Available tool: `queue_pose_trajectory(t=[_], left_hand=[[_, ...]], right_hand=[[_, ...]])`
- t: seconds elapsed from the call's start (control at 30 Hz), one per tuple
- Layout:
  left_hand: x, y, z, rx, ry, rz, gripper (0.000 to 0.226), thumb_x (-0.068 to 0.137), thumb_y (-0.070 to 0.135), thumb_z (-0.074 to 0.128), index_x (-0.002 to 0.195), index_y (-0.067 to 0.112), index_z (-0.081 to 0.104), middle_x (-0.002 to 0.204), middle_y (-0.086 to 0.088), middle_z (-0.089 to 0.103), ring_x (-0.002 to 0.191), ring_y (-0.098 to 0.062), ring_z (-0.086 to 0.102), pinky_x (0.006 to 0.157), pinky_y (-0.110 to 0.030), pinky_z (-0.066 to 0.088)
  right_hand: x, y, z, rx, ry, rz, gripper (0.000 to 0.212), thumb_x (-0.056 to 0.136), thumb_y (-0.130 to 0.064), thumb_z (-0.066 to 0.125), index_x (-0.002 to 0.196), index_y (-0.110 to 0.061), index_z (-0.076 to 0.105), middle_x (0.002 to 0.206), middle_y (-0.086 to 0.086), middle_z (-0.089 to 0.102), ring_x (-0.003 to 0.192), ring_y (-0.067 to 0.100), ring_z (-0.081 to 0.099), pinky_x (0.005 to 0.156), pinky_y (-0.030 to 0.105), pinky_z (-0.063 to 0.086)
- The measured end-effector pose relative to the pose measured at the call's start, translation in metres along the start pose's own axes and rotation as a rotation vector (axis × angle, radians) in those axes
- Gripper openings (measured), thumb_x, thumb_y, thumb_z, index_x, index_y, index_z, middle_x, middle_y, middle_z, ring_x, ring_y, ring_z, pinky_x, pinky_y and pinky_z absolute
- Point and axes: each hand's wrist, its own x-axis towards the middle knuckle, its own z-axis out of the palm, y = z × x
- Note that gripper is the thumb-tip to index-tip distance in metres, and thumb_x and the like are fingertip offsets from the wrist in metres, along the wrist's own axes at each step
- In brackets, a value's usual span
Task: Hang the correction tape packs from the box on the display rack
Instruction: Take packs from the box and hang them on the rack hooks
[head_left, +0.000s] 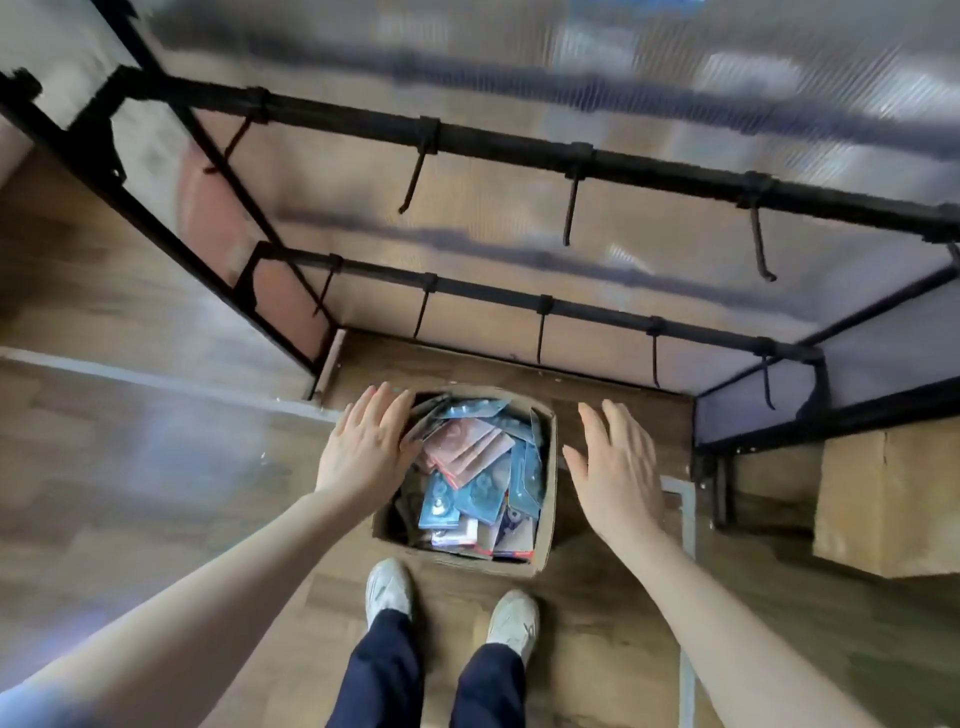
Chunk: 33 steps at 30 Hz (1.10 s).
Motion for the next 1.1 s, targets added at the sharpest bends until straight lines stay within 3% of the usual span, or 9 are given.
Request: queue_pose_trajectory(t=[0.2,0.33,0.5,0.63,0.83,1.1], left_hand=[[0.004,-0.028,0.091,0.029,-0.149,0.002,0.062,0.098,0.041,0.043,0.151,0.02,0.018,0.159,-0.006,0.015,0.147,-0.022,0.01,0.118,-0.033,0.007],[0.01,-0.043,0.142,0.057,-0.238,0.012,0.065,0.098,0.043,0.041,0.152,0.023,0.011,0.16,-0.004,0.009,0.148,-0.021,0.006,0.118,-0.031,0.004],[0.018,-0.052,0.186,0.086,-0.34,0.042,0.065,0.1,0.045,0.034,0.153,0.023,0.004,0.161,-0.004,0.003,0.148,-0.019,0.002,0.118,-0.031,0.001],[0.038,-0.055,0.209,0.083,-0.353,0.072,0.063,0.1,0.044,0.035,0.153,0.024,0.006,0.161,-0.003,0.006,0.148,-0.02,0.004,0.118,-0.031,0.006],[0.088,-0.052,0.245,0.079,-0.354,0.084,0.061,0.101,0.043,0.034,0.153,0.022,0.01,0.161,-0.003,0.005,0.148,-0.019,0.004,0.117,-0.031,0.009],[0.137,-0.05,0.301,0.149,-0.43,0.128,0.062,0.103,0.042,0.028,0.153,0.022,-0.003,0.161,-0.006,-0.004,0.148,-0.021,-0.002,0.118,-0.033,0.004]], right_hand=[[-0.019,0.019,0.085,0.008,-0.116,0.067,0.051,0.091,-0.024,0.059,0.139,-0.01,0.044,0.145,0.019,0.04,0.136,0.035,0.036,0.111,0.044,0.025],[-0.03,0.028,0.131,-0.036,-0.148,0.084,0.053,0.085,-0.022,0.067,0.133,-0.007,0.05,0.137,0.022,0.048,0.128,0.038,0.045,0.105,0.048,0.034],[-0.038,0.034,0.167,-0.049,-0.18,0.124,0.053,0.083,-0.021,0.07,0.13,-0.004,0.054,0.135,0.024,0.049,0.126,0.04,0.047,0.103,0.05,0.035],[-0.035,0.039,0.191,-0.045,-0.12,0.094,0.054,0.075,-0.018,0.077,0.123,-0.002,0.058,0.125,0.025,0.056,0.115,0.042,0.056,0.093,0.055,0.044],[-0.024,0.047,0.227,-0.028,-0.153,0.105,0.051,0.082,-0.021,0.068,0.128,-0.004,0.054,0.132,0.024,0.052,0.122,0.041,0.05,0.099,0.053,0.04],[-0.007,0.061,0.277,-0.005,-0.147,0.096,0.05,0.084,-0.022,0.066,0.129,-0.003,0.053,0.131,0.026,0.051,0.122,0.043,0.049,0.098,0.054,0.041]])
